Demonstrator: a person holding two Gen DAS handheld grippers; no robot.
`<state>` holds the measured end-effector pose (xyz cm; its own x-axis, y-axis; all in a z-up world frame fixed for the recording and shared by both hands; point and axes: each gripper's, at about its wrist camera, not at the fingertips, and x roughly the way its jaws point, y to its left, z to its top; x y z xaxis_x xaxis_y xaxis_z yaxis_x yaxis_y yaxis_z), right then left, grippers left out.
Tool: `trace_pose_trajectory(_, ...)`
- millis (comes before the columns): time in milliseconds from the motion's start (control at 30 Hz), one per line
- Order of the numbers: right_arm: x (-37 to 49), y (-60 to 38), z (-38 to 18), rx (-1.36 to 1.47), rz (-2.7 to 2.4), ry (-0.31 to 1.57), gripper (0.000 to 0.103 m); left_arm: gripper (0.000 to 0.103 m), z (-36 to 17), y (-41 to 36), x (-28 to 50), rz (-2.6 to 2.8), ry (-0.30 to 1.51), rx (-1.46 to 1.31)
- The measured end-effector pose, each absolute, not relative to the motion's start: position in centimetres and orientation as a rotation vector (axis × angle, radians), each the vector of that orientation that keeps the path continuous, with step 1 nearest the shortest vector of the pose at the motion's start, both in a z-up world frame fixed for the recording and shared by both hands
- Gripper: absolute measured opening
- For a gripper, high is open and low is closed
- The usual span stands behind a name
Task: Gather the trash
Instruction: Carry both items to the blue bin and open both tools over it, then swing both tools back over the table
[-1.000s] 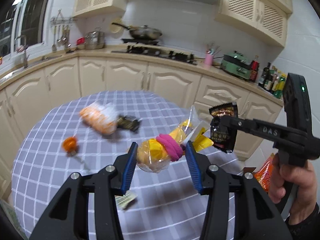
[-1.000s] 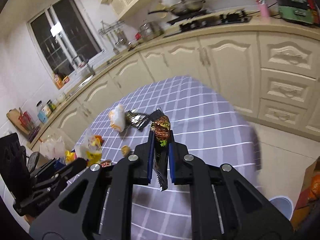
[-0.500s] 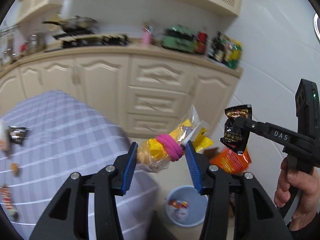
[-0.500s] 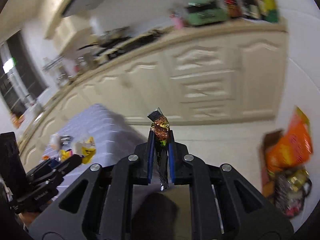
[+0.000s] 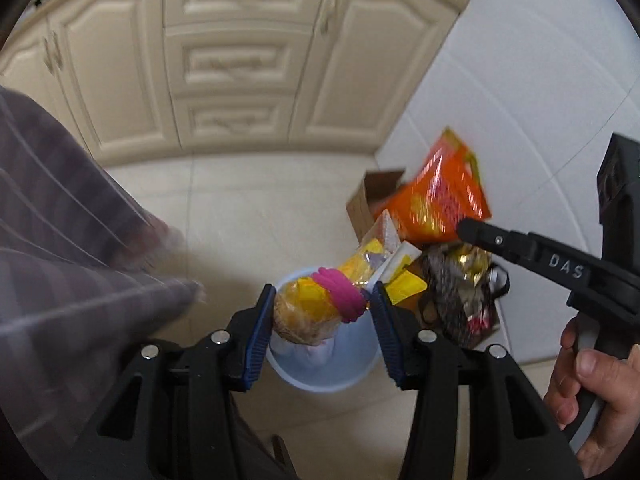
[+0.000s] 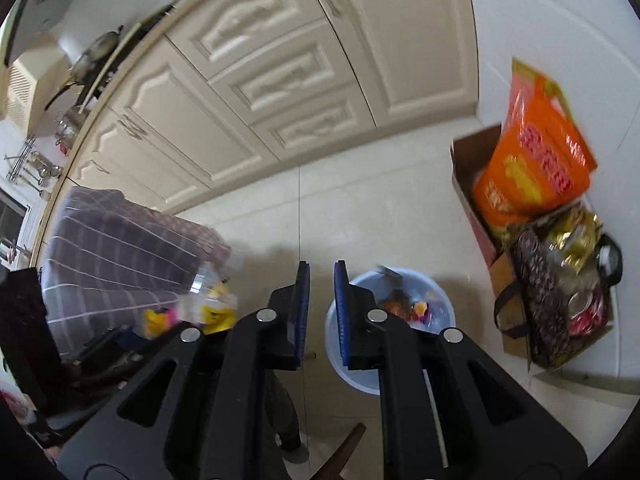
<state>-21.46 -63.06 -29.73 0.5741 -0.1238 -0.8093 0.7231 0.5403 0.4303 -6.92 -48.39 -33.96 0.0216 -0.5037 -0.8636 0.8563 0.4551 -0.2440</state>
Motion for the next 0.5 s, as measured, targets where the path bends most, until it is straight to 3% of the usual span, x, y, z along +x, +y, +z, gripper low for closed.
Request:
trace_pose_trajectory(167, -22.0, -63.6, -33.8, 0.927, -0.601, 0.874, 0.014, 0.052, -38.7, -50.6, -7.5, -1.114, 1.211, 0.486)
trace_pose_trajectory(200, -22.3, -63.5, -34.0, 0.938, -0.612, 0.873, 0.016, 0.066, -39.1, -50.7, -7.6, -1.12, 1.228, 0.492)
trace_pose_trajectory(233, -22.6, -63.6, -34.2, 0.943, -0.622, 0.873, 0.037, 0.085, -39.3, -50.8, -7.7, -1.114, 1.226, 0.502)
trace_pose_trajectory(267, -23.0, -63.7, -34.2, 0.944, -0.649, 0.866, 0.077, 0.089, -39.2, -50.8, -7.7, -1.105, 1.207, 0.512)
trace_pose_trajectory(300, -23.3, -63.6, -34.0, 0.934, -0.676, 0.851, 0.084, 0.089, -39.3, -50.7, -7.8, -1.102, 1.193, 0.517)
trace_pose_trajectory(500, -23.7, -63.5, -32.5, 0.937, -0.695, 0.819, 0.088, 0.089, -36.7, -50.0, -6.9, -1.088, 1.16, 0.449)
